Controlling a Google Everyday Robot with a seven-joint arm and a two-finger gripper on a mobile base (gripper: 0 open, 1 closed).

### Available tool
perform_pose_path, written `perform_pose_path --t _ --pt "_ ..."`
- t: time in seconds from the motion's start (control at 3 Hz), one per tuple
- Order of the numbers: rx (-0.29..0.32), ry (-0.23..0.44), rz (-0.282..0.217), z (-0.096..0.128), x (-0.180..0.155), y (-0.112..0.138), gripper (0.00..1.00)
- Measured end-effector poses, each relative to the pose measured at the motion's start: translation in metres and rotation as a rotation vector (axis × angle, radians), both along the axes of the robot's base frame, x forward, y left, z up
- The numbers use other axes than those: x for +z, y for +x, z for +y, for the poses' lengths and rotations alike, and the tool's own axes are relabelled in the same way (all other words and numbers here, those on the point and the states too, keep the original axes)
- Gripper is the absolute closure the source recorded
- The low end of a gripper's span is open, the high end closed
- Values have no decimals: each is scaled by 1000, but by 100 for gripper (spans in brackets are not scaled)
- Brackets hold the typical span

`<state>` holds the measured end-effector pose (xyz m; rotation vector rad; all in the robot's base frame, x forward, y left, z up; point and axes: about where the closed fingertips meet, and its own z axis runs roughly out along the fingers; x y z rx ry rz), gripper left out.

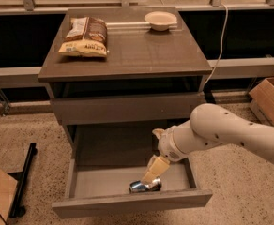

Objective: Pick redbull can from middle drawer and place on counter

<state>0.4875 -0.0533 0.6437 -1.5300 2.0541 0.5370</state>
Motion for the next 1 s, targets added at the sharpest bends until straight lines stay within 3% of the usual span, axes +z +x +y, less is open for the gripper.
perform_pose_path --t 0.33,1.0 --pt "5 12 25 -10 -52 21 0" --pt "-4 28 80 -7 -75 19 0"
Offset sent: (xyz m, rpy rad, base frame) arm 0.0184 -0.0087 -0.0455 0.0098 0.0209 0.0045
